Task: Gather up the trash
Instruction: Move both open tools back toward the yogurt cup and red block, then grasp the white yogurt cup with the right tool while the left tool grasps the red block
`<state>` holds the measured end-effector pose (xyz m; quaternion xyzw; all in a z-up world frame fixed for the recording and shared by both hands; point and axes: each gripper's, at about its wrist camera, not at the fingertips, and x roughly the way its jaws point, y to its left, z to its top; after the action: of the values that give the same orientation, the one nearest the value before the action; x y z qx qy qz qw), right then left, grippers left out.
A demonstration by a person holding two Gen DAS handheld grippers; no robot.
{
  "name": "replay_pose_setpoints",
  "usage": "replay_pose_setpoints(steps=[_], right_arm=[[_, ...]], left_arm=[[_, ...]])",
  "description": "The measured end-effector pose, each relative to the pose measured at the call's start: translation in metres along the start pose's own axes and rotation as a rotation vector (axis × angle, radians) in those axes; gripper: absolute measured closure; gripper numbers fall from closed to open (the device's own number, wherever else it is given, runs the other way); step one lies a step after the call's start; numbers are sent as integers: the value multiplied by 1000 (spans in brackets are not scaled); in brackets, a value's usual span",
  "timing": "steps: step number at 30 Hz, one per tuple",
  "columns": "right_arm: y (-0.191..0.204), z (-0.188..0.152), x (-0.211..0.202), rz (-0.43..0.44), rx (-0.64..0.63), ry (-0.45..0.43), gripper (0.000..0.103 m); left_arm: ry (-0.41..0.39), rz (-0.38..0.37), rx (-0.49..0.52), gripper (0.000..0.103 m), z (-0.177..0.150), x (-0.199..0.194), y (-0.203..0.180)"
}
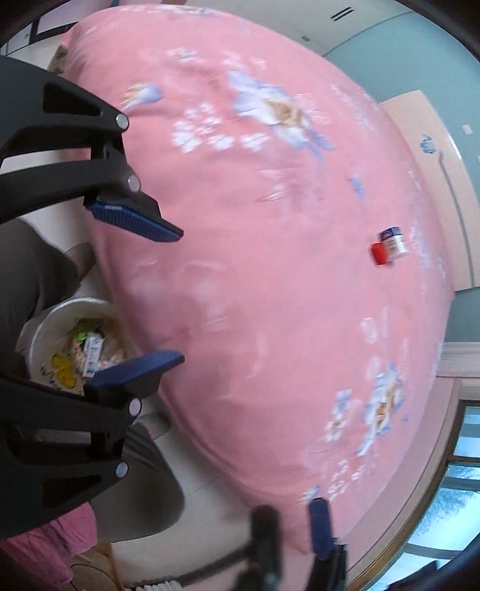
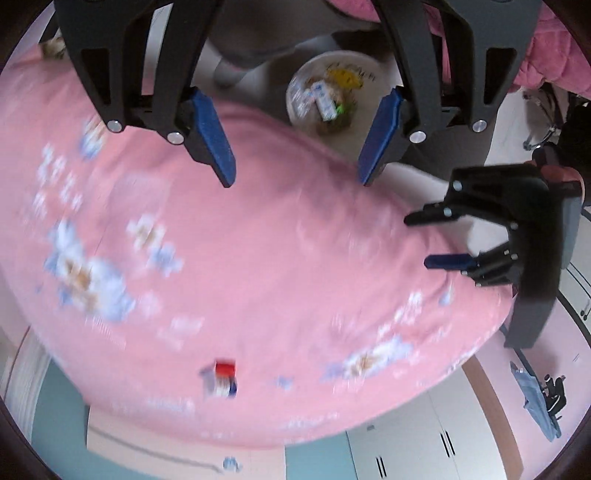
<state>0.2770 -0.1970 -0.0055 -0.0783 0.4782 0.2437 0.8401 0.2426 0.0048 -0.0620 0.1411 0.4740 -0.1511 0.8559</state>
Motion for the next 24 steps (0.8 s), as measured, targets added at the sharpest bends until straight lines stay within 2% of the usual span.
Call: replay_pose_setpoints(steps=[4, 12, 24], right_arm=[[-16, 37, -10, -18, -5, -56, 31], [-51, 102, 1, -27, 8, -115, 31], [-109, 189, 54, 19, 68, -157, 31]], left_arm=[[-47, 7, 5, 29, 29, -3, 7], [-110, 4, 21, 21, 88, 13, 22], [-183, -38, 64, 17, 172, 67, 49]])
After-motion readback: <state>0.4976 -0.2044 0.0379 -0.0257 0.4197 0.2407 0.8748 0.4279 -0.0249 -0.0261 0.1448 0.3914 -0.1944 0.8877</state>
